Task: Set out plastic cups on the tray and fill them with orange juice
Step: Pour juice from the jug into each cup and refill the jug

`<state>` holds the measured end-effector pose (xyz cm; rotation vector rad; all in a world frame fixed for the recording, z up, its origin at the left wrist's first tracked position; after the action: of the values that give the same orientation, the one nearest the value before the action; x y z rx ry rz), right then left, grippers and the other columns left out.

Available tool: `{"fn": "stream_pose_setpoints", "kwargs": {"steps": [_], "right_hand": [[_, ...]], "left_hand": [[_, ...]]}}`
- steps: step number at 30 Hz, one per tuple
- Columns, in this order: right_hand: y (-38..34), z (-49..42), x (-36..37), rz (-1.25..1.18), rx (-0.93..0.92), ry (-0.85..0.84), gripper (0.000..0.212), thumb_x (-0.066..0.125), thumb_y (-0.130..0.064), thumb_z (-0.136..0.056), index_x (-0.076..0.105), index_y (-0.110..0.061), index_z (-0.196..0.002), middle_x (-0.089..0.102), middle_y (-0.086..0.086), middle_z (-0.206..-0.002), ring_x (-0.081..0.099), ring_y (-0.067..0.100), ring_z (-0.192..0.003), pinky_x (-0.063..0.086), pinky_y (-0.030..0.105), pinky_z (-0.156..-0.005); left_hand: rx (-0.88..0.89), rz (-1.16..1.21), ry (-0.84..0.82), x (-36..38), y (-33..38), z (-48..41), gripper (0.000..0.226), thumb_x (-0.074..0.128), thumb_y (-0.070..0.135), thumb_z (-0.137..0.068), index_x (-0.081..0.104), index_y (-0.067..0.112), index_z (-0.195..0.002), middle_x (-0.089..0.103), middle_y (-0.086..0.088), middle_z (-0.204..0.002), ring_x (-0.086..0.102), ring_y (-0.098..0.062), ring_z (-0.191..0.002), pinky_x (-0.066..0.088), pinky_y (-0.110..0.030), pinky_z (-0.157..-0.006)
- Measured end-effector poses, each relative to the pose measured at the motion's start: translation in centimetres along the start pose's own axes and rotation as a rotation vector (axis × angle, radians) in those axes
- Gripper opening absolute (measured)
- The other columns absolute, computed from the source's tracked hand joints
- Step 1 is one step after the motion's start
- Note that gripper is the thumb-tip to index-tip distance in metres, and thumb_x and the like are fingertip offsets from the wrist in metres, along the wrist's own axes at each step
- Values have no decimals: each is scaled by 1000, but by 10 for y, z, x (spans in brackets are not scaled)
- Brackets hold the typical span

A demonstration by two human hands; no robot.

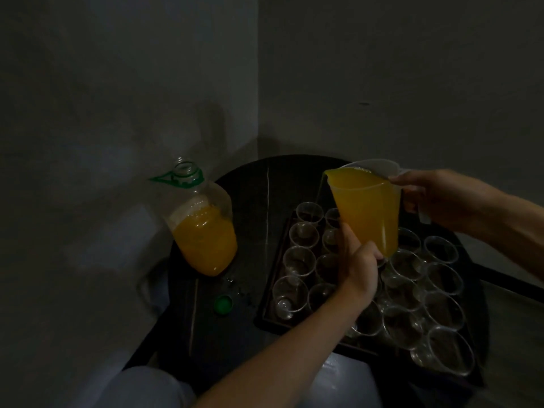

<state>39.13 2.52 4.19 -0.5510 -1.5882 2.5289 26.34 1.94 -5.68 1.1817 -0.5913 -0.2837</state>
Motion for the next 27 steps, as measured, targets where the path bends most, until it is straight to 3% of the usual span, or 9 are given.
{"fn": "stream_pose_setpoints", "kwargs": {"steps": [3,7,12,15,19,23,27], "right_hand": [[0,-1,-1,17,24,2,31,70,-38,-81,66,-19,-105,70,-7,-78,53,15,-83,39,34,-79],[3,-1,1,22,59,14,38,72,-40,-82,68,-19,-113,70,3,-96,47,24,-97,34,41,-87],[1,-1,0,11,39,31,44,73,-38,-73,66,-17,-111,73,-3,-83,53,17,-85,38,35,-81],[-1,2,1,10,46,24,28,67,-33,-85,65,-17,-108,71,-7,-70,51,14,-78,38,32,-75],[-2,4,1,-4,57,13,40,70,-33,-77,65,-19,-114,74,-5,-84,58,14,-87,39,35,-85],[-1,3,-1,17,78,34,25,65,-29,-88,66,-17,-111,72,-1,-88,57,16,-90,39,36,-87],[-1,2,-1,2,79,21,22,73,-32,-76,66,-22,-94,68,-1,-85,55,14,-82,39,36,-83]], "left_hand": [[4,17,9,1,-1,0,102,50,23,-66,13,28,-161,32,-5,-158,36,-28,-142,30,-50,-120],[-1,10,4,1,-4,1,101,50,24,-66,13,29,-161,34,-5,-158,38,-27,-140,31,-50,-119],[-3,13,8,0,-7,1,100,50,26,-65,17,32,-159,34,-7,-156,39,-30,-139,32,-54,-117],[-9,7,6,2,-6,0,101,49,26,-65,14,31,-160,32,-6,-158,37,-29,-140,31,-53,-118],[-20,29,-4,5,-5,1,103,47,24,-65,10,29,-161,30,-5,-159,35,-28,-142,30,-50,-119],[-5,46,-13,7,-4,2,101,48,22,-66,13,30,-160,35,-6,-156,39,-27,-138,33,-50,-118],[-19,66,-20,9,-5,3,103,47,22,-66,10,32,-161,34,-8,-157,39,-27,-139,33,-50,-117]]}}
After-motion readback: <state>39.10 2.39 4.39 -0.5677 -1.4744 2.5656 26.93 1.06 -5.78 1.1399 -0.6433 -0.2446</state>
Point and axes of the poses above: each hand's wrist, its own z-axis away from the middle knuckle, its own x-axis out of the palm, y = z × x, the point moved 10 cm from there along -z, towards the middle knuckle
